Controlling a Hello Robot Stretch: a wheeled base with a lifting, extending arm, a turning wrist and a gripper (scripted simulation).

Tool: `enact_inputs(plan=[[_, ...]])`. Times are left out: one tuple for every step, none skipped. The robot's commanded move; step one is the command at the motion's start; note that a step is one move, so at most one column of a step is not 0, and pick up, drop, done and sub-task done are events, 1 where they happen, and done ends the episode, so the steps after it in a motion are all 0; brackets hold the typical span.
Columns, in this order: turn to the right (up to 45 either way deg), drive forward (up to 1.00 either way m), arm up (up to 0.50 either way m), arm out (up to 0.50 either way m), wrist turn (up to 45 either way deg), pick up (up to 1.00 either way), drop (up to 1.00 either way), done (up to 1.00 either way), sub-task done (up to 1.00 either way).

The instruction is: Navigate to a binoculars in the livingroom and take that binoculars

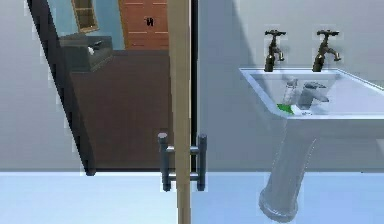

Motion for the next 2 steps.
enact_inputs(plan=[[-45.0, 0.0, 0.0, 0.0, 0.0, 0.0, 0.0, 0.0, 0.0], [-33.0, 0.0, 0.0, 0.0, 0.0, 0.0, 0.0, 0.0, 0.0]])
